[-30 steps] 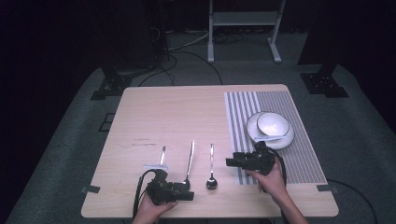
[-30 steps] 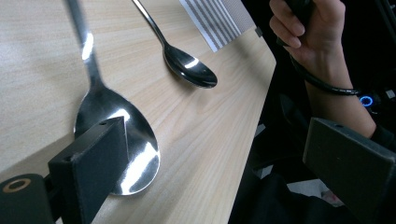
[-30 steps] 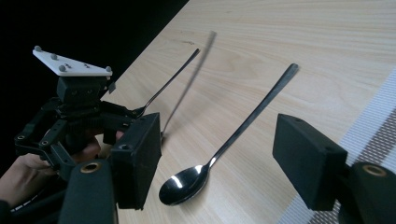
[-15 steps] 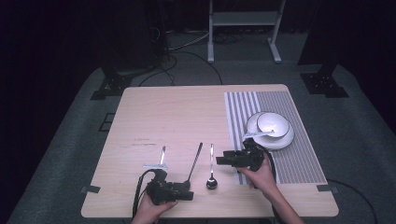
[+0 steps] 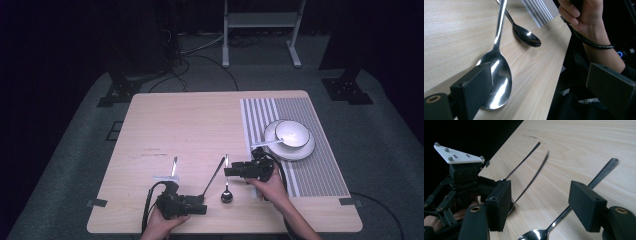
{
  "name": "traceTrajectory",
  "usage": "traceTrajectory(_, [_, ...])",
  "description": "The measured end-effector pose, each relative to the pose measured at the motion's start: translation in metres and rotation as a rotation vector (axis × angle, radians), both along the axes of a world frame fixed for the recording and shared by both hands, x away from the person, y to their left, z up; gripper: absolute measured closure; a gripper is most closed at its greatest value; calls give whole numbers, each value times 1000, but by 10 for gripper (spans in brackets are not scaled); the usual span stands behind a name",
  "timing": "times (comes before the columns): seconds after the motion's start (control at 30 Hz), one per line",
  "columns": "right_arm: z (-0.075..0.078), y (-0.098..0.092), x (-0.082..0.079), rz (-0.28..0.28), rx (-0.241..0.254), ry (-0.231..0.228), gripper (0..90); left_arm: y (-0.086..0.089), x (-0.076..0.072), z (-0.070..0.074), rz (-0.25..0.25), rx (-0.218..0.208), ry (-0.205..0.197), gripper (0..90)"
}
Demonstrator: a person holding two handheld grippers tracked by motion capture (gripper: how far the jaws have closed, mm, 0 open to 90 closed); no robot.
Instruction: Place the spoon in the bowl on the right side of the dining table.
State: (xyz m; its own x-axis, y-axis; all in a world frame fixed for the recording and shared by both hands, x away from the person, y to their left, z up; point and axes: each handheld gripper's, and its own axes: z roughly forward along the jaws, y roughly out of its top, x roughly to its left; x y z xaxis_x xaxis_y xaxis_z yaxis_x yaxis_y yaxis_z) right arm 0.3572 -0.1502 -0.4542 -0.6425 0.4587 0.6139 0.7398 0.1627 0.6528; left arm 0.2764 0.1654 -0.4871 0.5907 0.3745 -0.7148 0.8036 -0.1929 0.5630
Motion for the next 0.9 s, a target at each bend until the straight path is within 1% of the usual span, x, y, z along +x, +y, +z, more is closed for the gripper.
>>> traceTrajectory(0.1, [-1,6,3,5,0,6,362,0,0,0,0,1,2,55])
traceTrajectory(0.17, [-1,7,4,5,-1,3,369,0,0,0,-1,0,1,55])
traceTrajectory(0.2, [-1,10,5,5,-3,10,379,0,0,0,-1,-1,0,55])
traceTrajectory(0.43, [-1,17,10,5,-4,12,390,0,0,0,-2,-1,-1,55])
traceTrajectory(0.57, [-1,20,12,6,-2,12,417,0,0,0,-1,-1,1,55])
traceTrajectory(0.6, [-1,22,13,0,-6,7,447,0,0,0,-2,0,-4,55])
traceTrajectory(0.63, [-1,22,13,0,-6,7,447,0,0,0,-2,0,-4,55])
traceTrajectory(0.67, [-1,23,14,-6,-2,6,512,0,0,0,1,1,-1,55])
traceTrajectory(0.73, [-1,25,14,-12,-7,3,565,0,0,0,0,0,-1,55])
traceTrajectory(0.77, [-1,25,14,-12,-7,3,565,1,0,0,0,0,-1,55])
traceTrajectory(0.8, [-1,25,14,-16,-7,10,651,1,0,0,0,0,0,56])
traceTrajectory(0.83, [-1,25,14,-16,-7,10,651,1,0,0,0,0,0,56])
traceTrajectory(0.87, [-2,26,14,-27,-12,8,684,1,0,0,1,0,0,56])
traceTrajectory(0.9, [-3,27,14,-28,-12,11,696,1,0,0,1,-1,1,56])
